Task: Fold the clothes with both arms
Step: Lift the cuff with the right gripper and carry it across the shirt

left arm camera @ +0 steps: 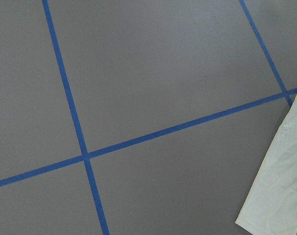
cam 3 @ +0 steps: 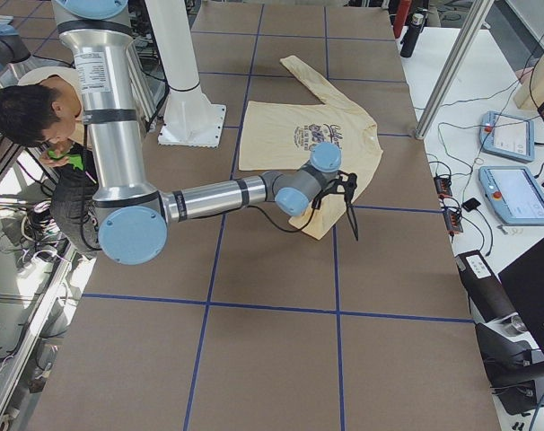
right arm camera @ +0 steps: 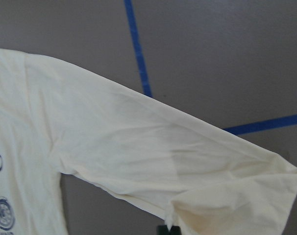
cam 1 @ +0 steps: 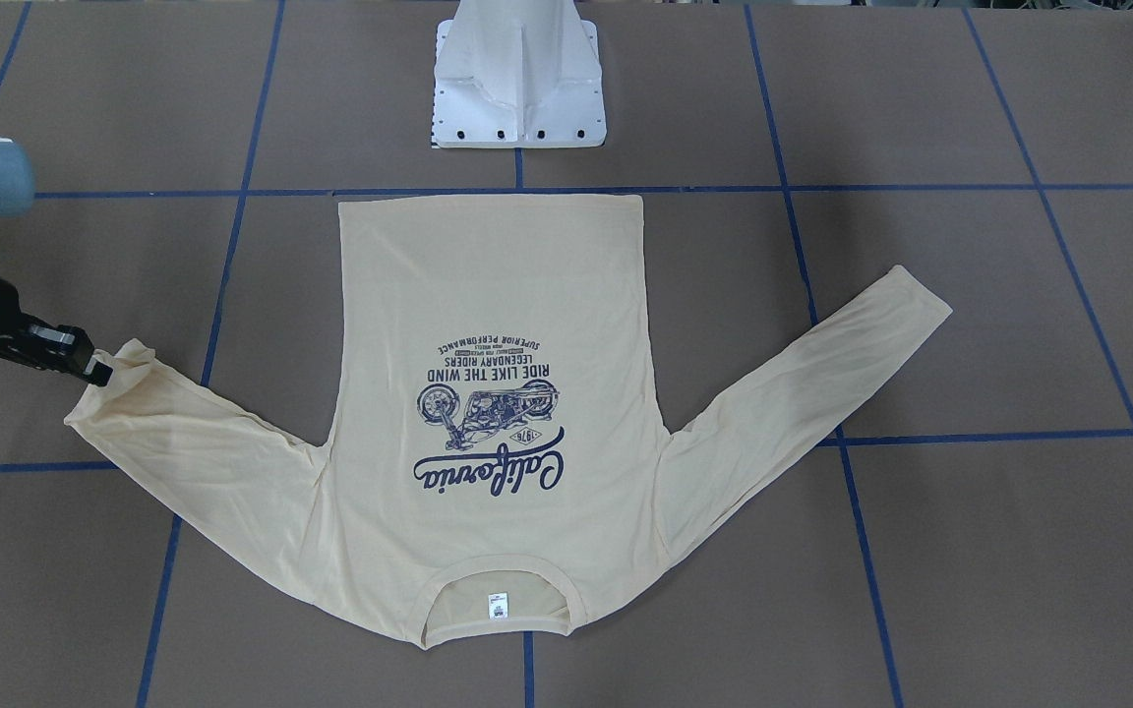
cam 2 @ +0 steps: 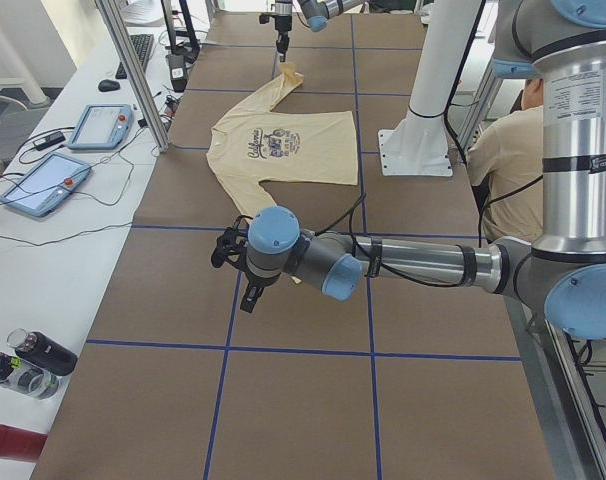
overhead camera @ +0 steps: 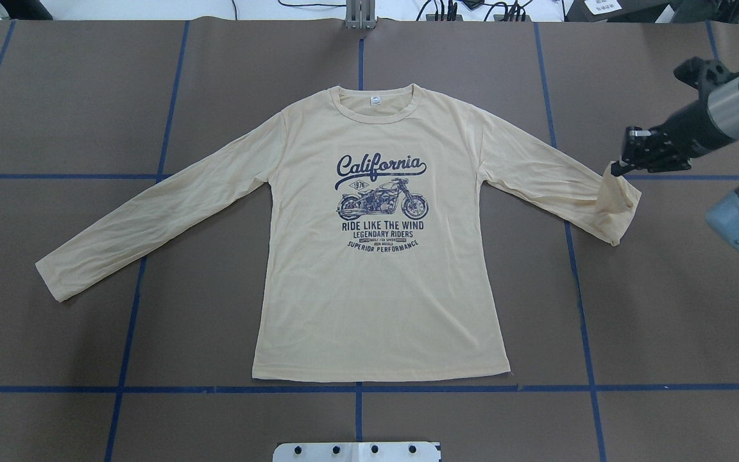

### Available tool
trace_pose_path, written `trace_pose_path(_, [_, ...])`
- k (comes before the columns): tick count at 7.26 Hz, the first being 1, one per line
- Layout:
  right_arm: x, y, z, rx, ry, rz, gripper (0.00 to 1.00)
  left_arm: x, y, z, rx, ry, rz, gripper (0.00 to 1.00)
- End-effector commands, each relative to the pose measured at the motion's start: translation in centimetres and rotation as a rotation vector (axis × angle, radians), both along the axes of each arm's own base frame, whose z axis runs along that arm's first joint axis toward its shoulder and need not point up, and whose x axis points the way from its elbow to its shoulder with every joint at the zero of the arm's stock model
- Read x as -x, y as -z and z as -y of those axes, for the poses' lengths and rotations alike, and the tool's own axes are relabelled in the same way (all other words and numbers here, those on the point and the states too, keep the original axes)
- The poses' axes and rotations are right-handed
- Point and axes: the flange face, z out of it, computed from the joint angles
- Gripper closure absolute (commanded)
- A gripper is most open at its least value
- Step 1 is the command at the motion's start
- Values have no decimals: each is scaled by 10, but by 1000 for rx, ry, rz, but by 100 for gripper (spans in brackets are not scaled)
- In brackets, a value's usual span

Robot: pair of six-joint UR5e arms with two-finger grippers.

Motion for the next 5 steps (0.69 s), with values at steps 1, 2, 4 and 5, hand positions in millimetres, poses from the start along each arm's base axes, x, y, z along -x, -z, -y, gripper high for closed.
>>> trace_pose_path(1, [64,98,33,5,-108,-29,100,0,0,0,-1,0,0,0])
trace_pose_path(2, [95,130,40,4,-161,-31,100,0,-1,0,-4,-1,4,0])
trace_pose_path(4, [122,197,76,-42,-165,11,100,0,-6,0,6,0,4,0])
trace_pose_path(5, [132,227,89,-54,-167,29,100,-1,-6,0,8,-3,3,0])
